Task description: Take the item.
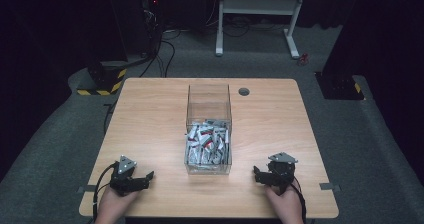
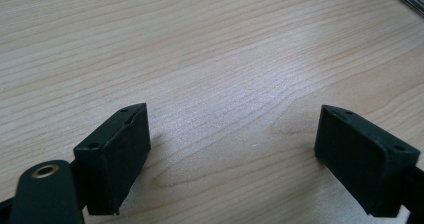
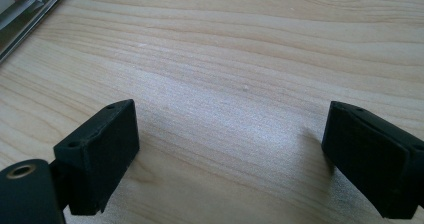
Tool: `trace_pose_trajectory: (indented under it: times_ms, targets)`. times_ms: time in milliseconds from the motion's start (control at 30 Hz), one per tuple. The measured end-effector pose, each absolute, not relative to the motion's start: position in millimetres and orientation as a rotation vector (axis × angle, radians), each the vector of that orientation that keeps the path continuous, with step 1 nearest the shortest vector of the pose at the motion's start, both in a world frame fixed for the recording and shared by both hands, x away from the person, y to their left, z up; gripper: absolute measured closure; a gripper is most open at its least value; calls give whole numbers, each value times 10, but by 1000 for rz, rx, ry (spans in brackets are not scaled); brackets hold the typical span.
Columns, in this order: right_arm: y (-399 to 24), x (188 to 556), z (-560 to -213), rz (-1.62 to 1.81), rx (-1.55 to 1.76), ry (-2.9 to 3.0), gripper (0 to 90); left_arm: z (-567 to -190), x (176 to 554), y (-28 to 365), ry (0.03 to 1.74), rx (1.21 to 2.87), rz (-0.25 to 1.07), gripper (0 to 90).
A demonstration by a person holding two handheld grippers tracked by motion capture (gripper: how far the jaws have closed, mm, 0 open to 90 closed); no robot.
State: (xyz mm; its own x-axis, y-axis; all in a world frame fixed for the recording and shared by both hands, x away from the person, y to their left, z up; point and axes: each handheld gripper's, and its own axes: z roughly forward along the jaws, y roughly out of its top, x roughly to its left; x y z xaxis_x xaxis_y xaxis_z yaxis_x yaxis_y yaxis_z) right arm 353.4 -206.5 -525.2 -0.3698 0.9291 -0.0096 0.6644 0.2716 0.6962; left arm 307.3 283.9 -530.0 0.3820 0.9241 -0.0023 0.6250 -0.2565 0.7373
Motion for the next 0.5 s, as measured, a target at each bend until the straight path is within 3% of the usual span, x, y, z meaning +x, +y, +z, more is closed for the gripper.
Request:
trace_pose_trajectory:
  times_ms: [500]
  targets:
    - [-2079,3519,-5247,860,1419,2154,80,-5300,3073,2838,1328,1986,582,149]
